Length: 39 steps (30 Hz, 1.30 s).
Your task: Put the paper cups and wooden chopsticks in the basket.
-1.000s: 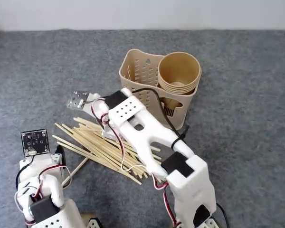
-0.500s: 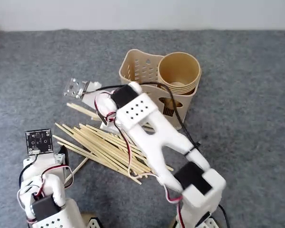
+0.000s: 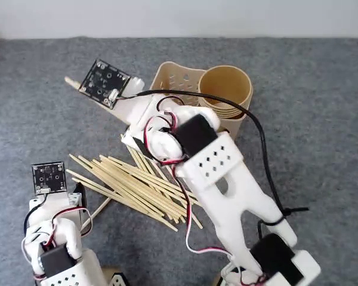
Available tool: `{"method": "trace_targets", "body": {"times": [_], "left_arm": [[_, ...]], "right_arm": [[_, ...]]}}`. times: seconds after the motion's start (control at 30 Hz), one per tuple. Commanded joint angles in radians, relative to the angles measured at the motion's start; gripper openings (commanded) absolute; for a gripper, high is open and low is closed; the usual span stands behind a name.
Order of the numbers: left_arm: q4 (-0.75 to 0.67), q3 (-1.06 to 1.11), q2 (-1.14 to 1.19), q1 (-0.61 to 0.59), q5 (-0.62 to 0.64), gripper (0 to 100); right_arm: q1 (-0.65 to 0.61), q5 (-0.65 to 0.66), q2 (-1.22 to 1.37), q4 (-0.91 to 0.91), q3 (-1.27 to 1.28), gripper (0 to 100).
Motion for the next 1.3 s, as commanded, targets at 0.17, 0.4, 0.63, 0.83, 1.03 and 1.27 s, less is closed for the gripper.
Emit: {"method": "trace_targets", "body": {"times": [0.17, 0.4, 0.63, 0.83, 1.03, 1.27], "left_arm": [[-0.021, -0.012, -0.018, 0.005, -0.011, 23], [-0.021, -0.012, -0.018, 0.005, -0.011, 23], [-0.021, -0.012, -0.018, 0.005, -0.011, 23], [-0.021, -0.012, -0.018, 0.005, -0.011, 23], [-0.021, -0.012, -0.018, 0.005, -0.011, 23], [-0.021, -0.012, -0.018, 0.005, -0.011, 23]], "right_arm": [[-0.028, -0.041, -0.136, -0.165, -0.012, 0.9], [0.002, -0.041, -0.154, -0.305, -0.012, 0.9], [0.107, -0.041, -0.142, -0.464, -0.005, 0.9], [0.197, -0.098, -0.137, -0.616, 0.075, 0.9], [0.286, -0.183, -0.137, -0.839, 0.259, 0.9], [0.337, -0.241, -0.137, -1.052, 0.462, 0.9]]}}
